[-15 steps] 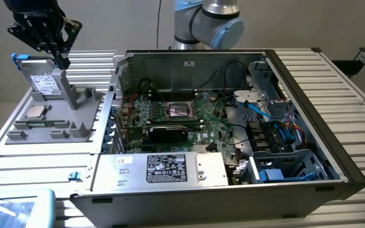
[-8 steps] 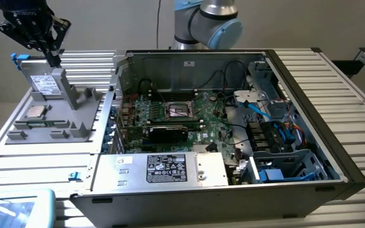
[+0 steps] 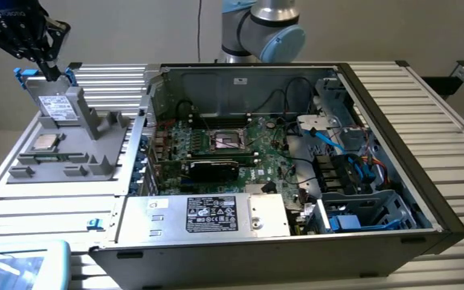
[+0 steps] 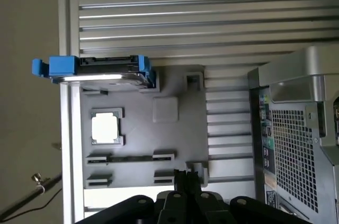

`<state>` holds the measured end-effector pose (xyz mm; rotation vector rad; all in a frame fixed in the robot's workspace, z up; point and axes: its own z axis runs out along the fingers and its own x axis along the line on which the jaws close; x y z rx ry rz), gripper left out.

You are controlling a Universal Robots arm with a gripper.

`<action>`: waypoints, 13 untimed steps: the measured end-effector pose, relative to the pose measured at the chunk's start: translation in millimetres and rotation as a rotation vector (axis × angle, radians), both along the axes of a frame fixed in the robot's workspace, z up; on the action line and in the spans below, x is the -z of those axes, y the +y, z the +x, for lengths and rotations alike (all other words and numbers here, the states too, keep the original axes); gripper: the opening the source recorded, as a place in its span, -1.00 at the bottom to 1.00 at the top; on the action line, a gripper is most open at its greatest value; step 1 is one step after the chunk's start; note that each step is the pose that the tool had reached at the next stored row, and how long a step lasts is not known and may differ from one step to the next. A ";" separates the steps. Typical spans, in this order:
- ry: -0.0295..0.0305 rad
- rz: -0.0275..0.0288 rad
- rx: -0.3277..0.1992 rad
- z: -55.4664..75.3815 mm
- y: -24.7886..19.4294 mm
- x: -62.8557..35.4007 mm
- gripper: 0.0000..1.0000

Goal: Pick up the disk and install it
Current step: 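Reach for the disk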

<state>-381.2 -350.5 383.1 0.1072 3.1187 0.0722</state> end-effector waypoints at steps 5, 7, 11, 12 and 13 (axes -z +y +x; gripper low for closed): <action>0.0000 0.0001 0.000 -14.3 14.1 0.1 -0.79; 0.0003 -0.0001 0.000 -19.6 19.9 0.0 -0.79; 0.0040 0.0000 0.000 -27.8 31.4 0.1 -0.79; 0.0066 0.0000 0.000 -29.6 34.0 0.1 -0.79; 0.0092 0.0000 0.000 -31.4 36.5 0.1 -0.79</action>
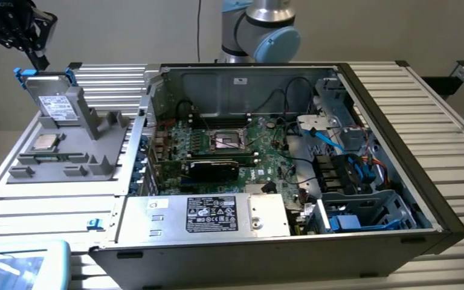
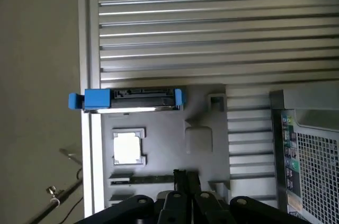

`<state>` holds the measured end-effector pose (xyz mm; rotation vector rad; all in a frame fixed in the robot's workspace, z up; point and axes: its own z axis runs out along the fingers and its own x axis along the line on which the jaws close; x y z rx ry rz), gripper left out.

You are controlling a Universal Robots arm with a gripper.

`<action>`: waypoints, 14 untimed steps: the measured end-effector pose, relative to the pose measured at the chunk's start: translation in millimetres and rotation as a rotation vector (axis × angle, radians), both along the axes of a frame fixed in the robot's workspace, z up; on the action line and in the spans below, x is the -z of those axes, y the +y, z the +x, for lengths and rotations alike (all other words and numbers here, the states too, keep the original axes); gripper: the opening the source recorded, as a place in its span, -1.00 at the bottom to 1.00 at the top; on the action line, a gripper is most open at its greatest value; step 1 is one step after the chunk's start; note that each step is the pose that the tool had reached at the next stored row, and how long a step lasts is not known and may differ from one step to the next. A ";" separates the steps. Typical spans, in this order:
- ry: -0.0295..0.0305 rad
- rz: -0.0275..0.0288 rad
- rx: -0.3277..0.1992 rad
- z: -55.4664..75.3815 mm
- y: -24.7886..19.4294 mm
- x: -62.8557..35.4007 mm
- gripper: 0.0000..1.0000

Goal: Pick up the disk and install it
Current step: 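Reach for the disk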

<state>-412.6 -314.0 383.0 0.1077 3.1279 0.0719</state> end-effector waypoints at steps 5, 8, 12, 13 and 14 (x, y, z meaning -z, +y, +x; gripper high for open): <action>0.0121 0.0000 0.000 -10.0 11.6 -0.1 -0.79; 0.0194 0.0000 0.000 -16.2 17.9 0.0 -0.79; 0.0228 0.0000 0.000 -25.6 25.6 0.0 -0.79; 0.0228 0.0000 0.000 -28.2 27.9 0.0 -0.79; 0.0228 0.0000 0.000 -30.2 30.5 0.0 -0.79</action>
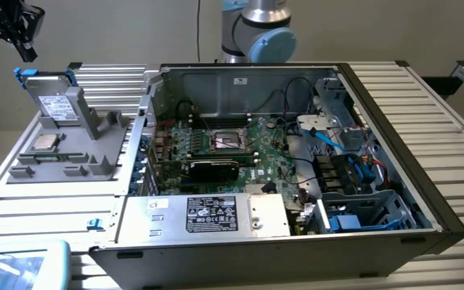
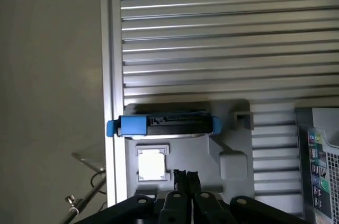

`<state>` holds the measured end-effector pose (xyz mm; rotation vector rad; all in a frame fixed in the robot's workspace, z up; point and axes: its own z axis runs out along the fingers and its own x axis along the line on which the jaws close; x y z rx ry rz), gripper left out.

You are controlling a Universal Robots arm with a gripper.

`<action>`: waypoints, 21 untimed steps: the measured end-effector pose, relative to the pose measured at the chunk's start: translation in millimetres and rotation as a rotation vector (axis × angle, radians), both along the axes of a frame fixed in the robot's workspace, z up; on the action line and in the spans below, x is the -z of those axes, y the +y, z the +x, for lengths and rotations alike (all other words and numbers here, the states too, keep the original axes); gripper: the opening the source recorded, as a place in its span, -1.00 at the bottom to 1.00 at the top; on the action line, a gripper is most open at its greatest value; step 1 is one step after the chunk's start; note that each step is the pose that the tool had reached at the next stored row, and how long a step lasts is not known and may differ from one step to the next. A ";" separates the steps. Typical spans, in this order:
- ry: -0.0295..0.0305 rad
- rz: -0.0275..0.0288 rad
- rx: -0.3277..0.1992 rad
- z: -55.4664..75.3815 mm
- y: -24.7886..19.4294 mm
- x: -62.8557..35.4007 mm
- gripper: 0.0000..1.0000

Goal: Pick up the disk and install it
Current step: 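Reach for the disk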

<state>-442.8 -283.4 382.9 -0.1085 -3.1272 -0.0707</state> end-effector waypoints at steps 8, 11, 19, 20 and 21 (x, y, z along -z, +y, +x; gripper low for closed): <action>0.0001 0.0000 0.000 -13.9 23.7 0.0 -0.79; 0.0002 -0.0001 -0.001 -21.9 29.1 0.0 -0.79; 0.0133 0.0000 -0.001 -24.2 33.6 5.4 -0.79; 0.0134 0.0000 -0.001 -24.2 33.6 5.4 -0.79; 0.0134 0.0000 -0.001 -24.2 33.6 5.5 -0.79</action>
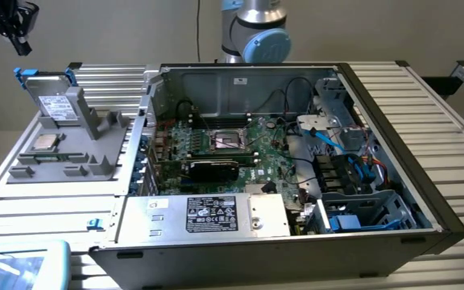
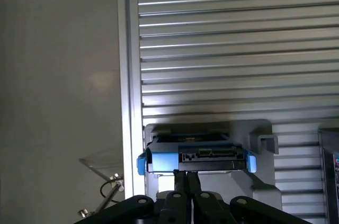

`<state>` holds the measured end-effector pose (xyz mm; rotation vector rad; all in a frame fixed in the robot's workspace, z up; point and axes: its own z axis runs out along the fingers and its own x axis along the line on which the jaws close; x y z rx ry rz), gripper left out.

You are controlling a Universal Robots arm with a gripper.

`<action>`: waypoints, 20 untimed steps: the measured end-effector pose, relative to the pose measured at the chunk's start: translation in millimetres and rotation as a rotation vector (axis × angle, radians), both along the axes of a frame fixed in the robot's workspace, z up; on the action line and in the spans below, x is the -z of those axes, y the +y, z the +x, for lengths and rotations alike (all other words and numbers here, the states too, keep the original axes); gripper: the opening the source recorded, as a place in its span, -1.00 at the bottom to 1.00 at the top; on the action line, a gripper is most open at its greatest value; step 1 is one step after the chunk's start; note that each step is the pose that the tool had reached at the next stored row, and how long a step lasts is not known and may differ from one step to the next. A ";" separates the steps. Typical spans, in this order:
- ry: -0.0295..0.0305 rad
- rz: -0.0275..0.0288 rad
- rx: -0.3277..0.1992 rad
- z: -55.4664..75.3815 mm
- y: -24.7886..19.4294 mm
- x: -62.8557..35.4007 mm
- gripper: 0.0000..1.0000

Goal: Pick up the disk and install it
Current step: 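Reach for the disk, then pick up the disk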

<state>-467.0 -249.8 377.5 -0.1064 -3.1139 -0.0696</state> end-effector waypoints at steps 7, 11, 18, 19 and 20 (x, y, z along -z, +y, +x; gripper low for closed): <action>0.0000 0.0000 0.000 0.0 0.0 0.0 -0.79; 0.0001 0.0000 0.000 -0.1 0.0 0.0 -0.79; -0.0053 0.0003 -0.090 -0.2 0.0 0.2 -0.79; -0.0059 0.0004 -0.108 -0.2 0.0 0.3 -0.79; -0.0068 0.0005 -0.126 -0.2 0.0 0.3 -0.79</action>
